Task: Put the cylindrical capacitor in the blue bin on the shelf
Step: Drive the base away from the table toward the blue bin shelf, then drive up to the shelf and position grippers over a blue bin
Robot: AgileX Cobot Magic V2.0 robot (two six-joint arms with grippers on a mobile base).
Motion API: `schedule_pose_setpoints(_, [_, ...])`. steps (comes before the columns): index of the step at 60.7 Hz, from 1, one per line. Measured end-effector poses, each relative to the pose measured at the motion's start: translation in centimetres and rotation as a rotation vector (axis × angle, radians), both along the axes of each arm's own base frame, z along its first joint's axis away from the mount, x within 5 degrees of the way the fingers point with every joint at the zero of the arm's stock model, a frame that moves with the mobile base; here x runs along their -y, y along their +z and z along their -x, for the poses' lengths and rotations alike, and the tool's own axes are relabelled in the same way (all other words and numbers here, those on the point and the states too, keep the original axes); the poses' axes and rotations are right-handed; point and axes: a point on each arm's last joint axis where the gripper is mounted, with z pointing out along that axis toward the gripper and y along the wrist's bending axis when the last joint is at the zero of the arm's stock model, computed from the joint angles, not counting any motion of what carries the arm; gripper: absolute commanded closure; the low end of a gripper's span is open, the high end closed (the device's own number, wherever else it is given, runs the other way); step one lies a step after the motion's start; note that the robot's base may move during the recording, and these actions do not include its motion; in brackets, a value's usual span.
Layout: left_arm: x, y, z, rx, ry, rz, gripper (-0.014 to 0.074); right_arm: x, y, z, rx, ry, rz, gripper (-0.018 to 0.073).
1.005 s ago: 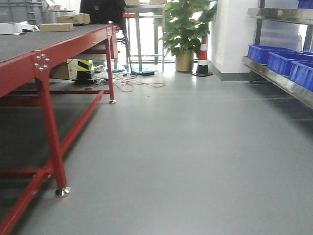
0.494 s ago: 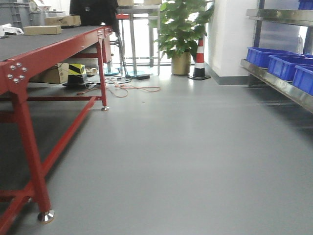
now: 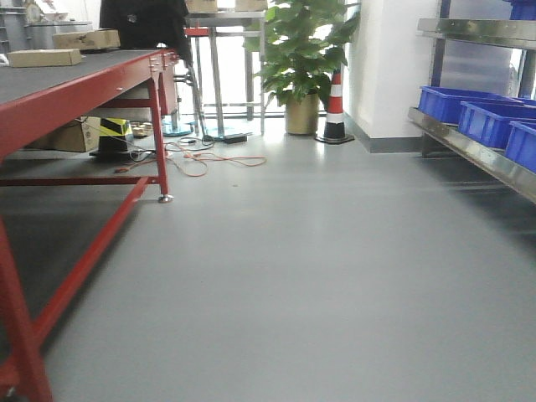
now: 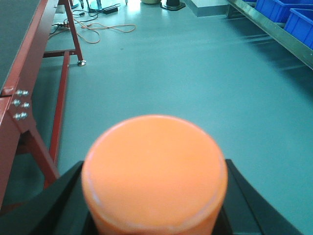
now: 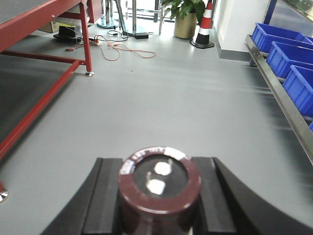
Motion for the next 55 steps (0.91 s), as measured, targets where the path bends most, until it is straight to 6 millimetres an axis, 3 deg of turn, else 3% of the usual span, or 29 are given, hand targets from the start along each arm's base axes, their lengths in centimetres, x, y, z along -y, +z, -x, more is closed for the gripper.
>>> schedule_pose_setpoints(55, [-0.01, 0.00, 0.00, 0.000, 0.001, -0.002, 0.0707, 0.00, 0.00, 0.00, 0.000, 0.000, 0.000, 0.0718])
